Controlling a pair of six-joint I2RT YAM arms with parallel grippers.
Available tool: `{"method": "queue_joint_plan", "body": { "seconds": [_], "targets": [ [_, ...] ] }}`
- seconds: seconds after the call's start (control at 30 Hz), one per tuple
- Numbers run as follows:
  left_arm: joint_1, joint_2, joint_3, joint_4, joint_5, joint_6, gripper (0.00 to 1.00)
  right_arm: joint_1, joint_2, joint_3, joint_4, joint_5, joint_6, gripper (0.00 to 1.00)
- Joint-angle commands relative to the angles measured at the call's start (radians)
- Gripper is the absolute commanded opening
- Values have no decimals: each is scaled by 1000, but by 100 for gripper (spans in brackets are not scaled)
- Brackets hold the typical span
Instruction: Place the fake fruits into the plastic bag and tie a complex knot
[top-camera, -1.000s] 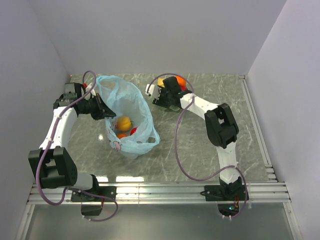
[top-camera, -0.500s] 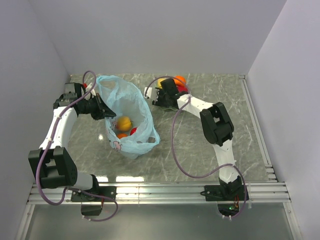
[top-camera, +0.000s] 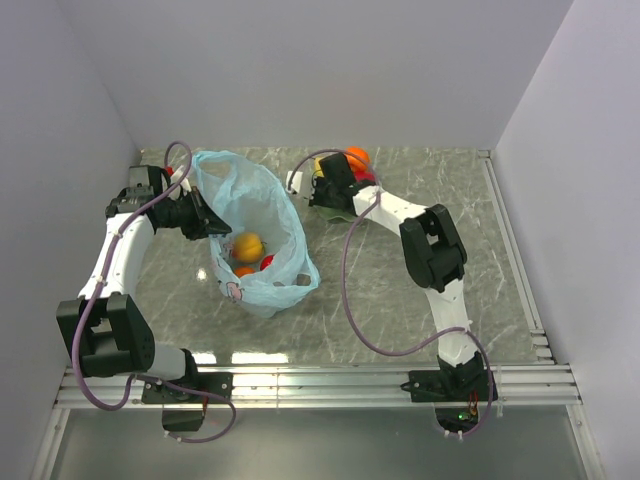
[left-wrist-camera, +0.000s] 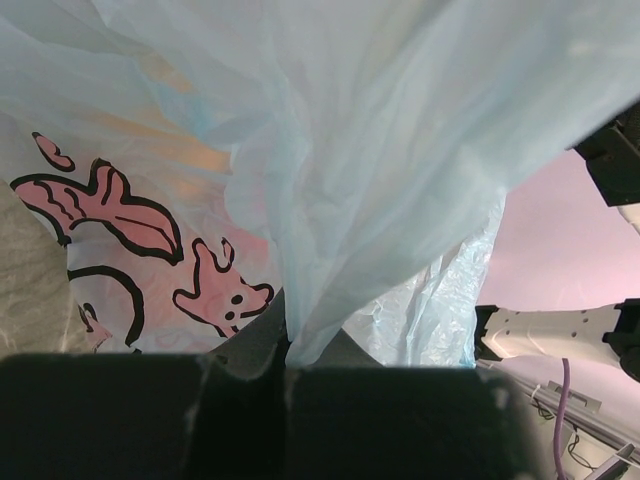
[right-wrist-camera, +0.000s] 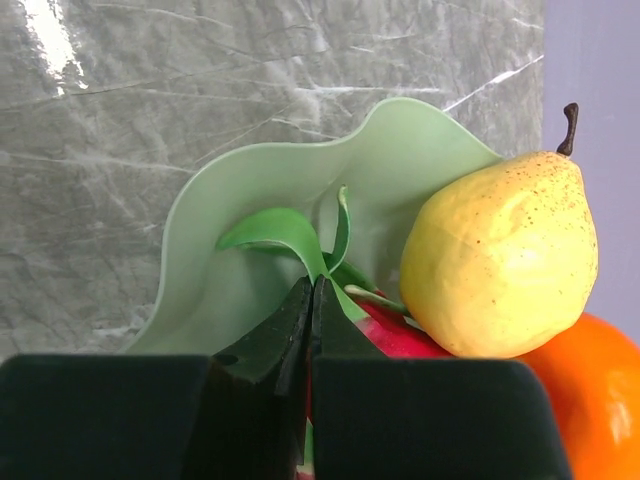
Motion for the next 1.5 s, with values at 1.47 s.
{"method": "queue_joint_plan", "body": {
  "seconds": [1.47],
  "targets": [
    [3, -26, -14, 64, 46, -8, 0, 5, -445, 194, -345, -38, 413, 0]
  ]
}}
